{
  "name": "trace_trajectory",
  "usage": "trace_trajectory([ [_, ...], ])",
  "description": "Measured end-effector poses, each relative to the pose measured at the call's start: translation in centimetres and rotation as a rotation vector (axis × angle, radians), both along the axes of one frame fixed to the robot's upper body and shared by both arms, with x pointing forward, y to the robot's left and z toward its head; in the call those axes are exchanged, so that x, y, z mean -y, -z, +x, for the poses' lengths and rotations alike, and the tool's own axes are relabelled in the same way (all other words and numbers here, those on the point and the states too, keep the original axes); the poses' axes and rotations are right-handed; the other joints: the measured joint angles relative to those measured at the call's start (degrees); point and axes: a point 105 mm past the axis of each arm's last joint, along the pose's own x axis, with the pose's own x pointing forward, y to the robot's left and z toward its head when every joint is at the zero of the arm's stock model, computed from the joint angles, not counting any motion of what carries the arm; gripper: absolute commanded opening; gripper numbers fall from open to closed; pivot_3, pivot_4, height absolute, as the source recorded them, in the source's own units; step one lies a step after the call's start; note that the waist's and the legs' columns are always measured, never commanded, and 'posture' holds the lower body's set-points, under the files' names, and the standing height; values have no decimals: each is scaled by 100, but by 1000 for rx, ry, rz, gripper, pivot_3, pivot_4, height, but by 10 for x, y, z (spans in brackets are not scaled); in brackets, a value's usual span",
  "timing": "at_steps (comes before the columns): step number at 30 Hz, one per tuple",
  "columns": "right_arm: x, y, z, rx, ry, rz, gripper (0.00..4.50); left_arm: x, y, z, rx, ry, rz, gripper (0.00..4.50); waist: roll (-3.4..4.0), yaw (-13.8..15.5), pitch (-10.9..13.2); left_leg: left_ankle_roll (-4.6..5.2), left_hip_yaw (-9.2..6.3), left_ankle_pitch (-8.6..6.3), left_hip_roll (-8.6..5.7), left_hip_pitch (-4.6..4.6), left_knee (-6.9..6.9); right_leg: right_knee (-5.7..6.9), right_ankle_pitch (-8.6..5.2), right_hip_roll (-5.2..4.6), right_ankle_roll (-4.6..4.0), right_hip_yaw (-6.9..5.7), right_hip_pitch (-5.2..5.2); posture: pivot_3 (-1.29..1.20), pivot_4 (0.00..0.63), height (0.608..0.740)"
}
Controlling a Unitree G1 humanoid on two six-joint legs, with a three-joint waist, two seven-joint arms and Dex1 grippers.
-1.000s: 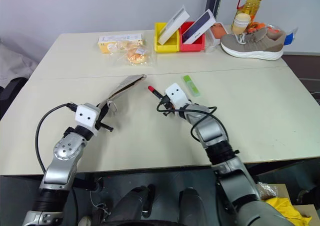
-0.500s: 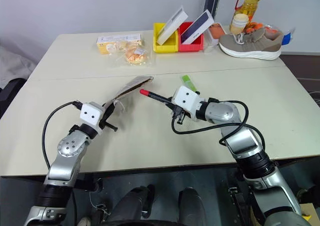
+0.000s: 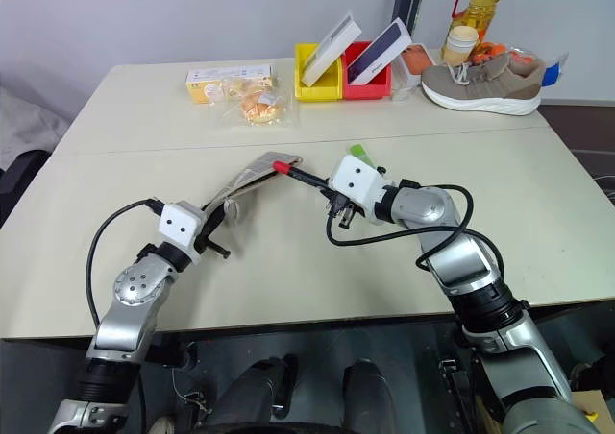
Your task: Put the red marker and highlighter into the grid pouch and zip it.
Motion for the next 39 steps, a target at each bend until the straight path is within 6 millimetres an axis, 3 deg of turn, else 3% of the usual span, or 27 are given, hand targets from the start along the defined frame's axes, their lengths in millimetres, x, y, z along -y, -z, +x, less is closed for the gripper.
trace_trajectory([
  [34, 4, -1, -7, -9, -48, -33, 381, 5, -3, -6, 4, 39, -9, 0, 0, -2, 0, 0, 1, 0, 0, 0, 0, 0, 0, 0, 0, 0, 0, 0, 150, 740],
  [39, 4, 0, -8, 24, -78, -120, 381, 6, -4, -9, 3, 73, 17, 0, 0, -1, 0, 0, 1, 0, 0, 0, 1, 0, 0, 0, 0, 0, 1, 0, 150, 740],
])
